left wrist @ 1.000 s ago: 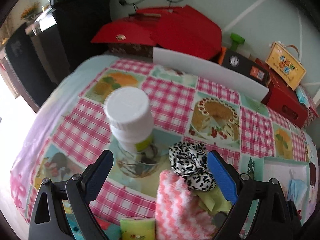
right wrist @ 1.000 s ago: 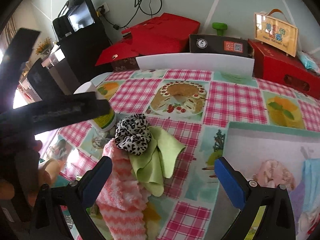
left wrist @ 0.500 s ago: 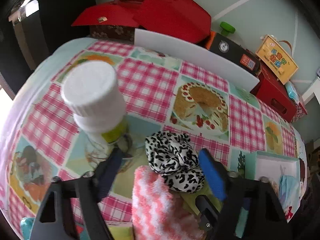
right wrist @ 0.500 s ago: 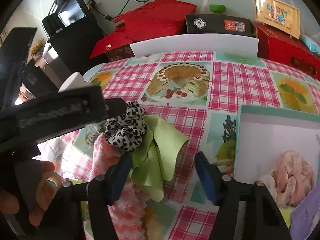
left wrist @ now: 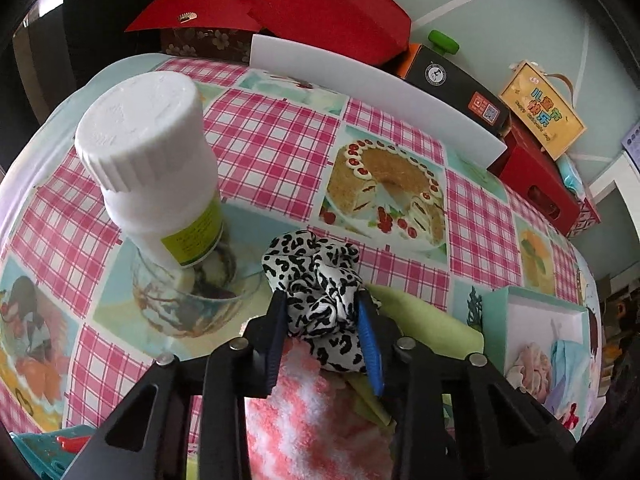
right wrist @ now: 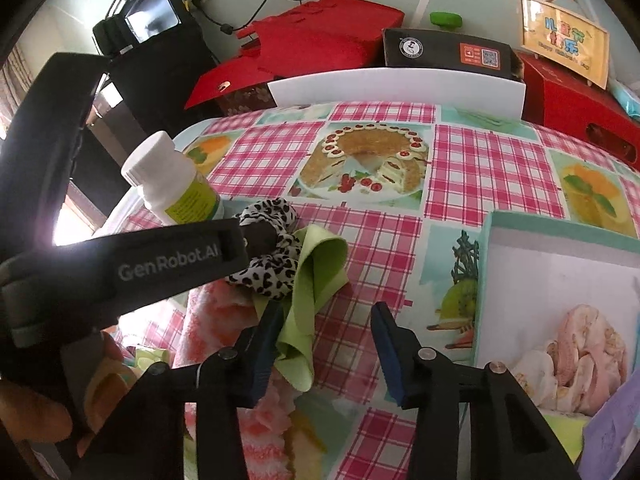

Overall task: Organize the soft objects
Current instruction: 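Grasp the leopard scrunchie with the left tool while the right tool grasps the light green cloth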

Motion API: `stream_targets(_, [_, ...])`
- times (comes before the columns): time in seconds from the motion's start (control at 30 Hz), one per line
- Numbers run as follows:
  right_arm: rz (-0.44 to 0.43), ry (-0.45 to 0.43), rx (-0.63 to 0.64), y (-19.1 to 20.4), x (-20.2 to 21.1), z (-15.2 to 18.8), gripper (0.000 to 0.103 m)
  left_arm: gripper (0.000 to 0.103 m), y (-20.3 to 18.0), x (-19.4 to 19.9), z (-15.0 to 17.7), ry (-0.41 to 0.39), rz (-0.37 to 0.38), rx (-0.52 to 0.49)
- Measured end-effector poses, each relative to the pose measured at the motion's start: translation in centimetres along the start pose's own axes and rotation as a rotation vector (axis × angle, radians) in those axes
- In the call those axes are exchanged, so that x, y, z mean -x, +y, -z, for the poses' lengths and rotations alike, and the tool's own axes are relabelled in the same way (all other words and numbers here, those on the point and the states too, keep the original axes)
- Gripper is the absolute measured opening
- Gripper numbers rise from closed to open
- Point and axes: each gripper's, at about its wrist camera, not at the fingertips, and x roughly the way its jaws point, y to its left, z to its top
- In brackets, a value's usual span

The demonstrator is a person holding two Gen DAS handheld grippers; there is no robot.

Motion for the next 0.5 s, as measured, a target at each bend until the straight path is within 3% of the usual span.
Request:
stream_targets(0.17, [-0.013, -0.013, 0.01, 0.19, 0.26, -0.08, 0.044, 0.029, 0.48, 0.27, 0.06, 0.003, 0.027, 0.028])
stream_targets(0.5, [-0.035, 0.004, 0.041, 0.88, -0.43, 0.21, 0.041, 0.028, 1.03, 0.35, 0.1, 0.012, 0.056, 0.054])
